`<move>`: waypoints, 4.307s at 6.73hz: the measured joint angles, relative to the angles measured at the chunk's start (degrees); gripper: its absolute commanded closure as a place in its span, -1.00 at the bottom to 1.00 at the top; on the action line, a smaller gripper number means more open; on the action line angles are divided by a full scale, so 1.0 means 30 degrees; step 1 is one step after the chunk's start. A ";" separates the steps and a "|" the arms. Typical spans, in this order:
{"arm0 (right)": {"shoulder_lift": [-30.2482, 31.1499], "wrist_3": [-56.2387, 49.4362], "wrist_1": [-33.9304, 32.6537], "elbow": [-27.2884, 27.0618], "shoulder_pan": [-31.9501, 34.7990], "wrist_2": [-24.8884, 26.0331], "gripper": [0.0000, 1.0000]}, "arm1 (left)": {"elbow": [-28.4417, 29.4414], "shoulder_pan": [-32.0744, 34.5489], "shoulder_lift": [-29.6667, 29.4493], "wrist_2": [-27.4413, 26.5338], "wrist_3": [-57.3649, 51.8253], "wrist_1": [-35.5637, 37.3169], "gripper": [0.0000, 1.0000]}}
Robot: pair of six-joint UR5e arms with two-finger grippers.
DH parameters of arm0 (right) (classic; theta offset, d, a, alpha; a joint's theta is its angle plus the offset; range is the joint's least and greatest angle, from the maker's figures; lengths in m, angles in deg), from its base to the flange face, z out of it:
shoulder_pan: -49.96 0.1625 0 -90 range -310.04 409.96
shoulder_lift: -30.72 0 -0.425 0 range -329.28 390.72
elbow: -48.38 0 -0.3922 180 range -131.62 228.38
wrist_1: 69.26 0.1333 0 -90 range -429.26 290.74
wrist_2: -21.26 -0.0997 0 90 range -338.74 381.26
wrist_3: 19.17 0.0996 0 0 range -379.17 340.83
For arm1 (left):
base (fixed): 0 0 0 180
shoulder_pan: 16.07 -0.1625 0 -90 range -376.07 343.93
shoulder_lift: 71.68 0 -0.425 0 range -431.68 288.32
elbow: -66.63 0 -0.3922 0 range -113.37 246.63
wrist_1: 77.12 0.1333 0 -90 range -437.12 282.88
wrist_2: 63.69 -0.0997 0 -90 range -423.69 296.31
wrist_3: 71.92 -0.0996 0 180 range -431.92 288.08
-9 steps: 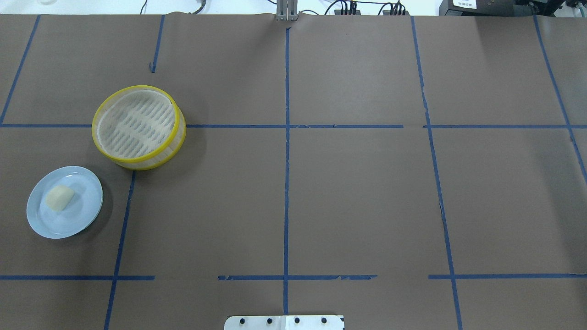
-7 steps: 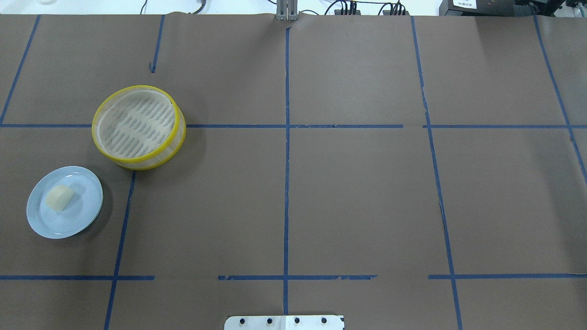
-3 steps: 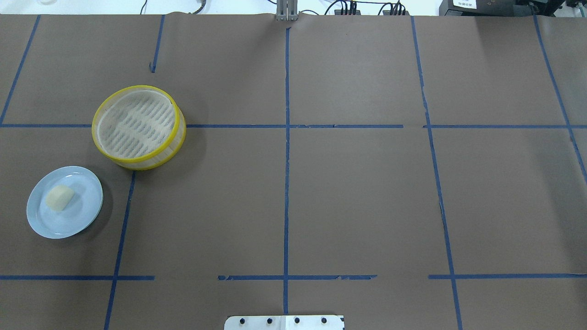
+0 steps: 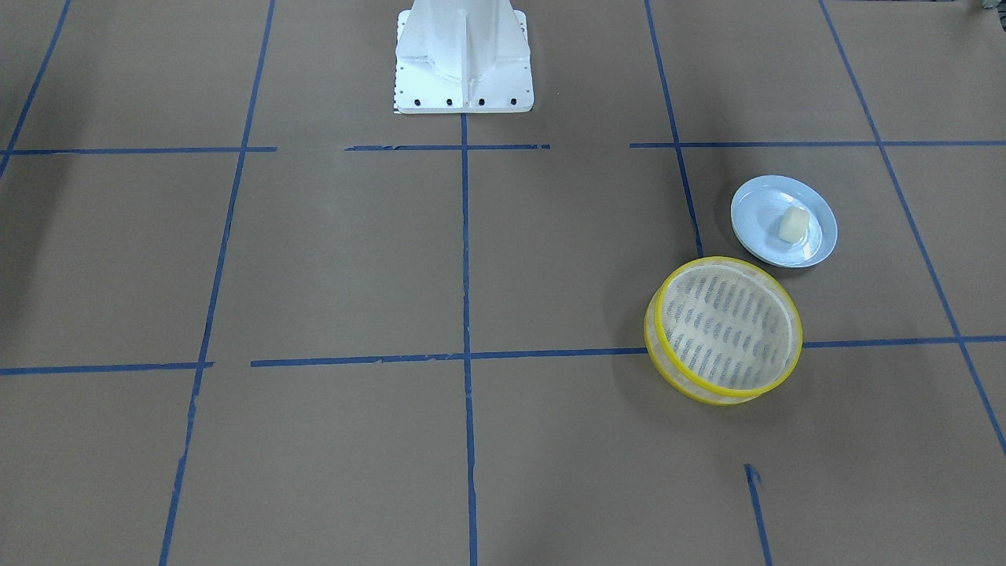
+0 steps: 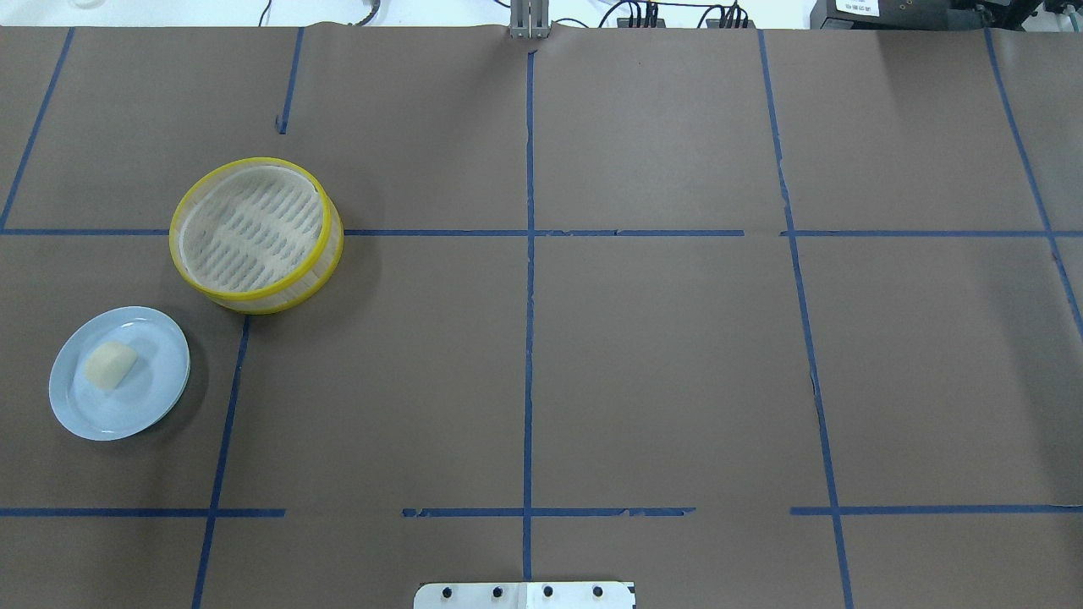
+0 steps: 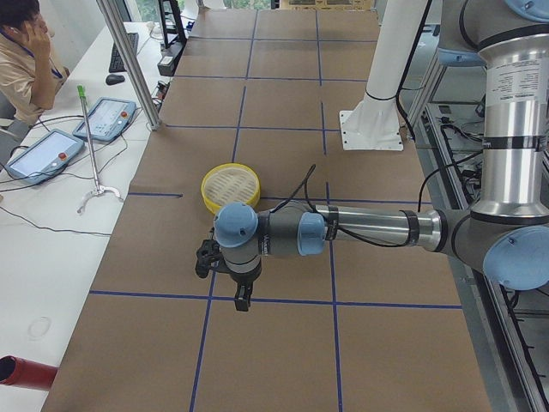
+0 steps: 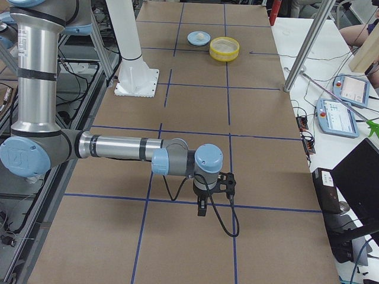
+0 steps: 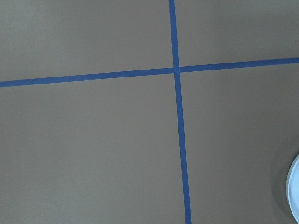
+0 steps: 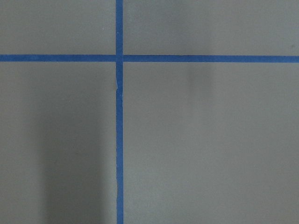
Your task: Place bun in steamer
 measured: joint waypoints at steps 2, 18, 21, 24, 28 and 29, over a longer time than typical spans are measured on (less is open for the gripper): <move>0.0000 -0.0001 0.0000 0.0000 0.0000 0.0000 -1.00 | -0.0015 -0.0739 -0.0031 0.0045 0.0299 -0.1914 -1.00; 0.0001 0.0000 0.0000 0.0001 0.0000 0.0000 -1.00 | -0.0565 -1.4675 0.0271 -0.4025 1.2059 -1.0517 -0.64; 0.0000 0.0000 0.0000 0.0001 0.0000 0.0000 -1.00 | -0.0485 -1.4865 0.0277 -0.4016 1.2129 -1.0543 -0.58; 0.0000 -0.0001 0.0000 0.0000 0.0000 0.0000 -1.00 | -0.0325 -1.5026 0.0273 -0.4009 1.2141 -1.0551 -0.41; 0.0000 0.0000 0.0000 0.0001 0.0000 0.0000 -1.00 | -0.0300 -1.5067 0.0262 -0.3875 1.2149 -1.0544 0.16; 0.0000 0.0000 0.0000 0.0001 0.0000 0.0000 -1.00 | -0.0405 -1.5062 0.0251 -0.3845 1.2170 -1.0536 0.20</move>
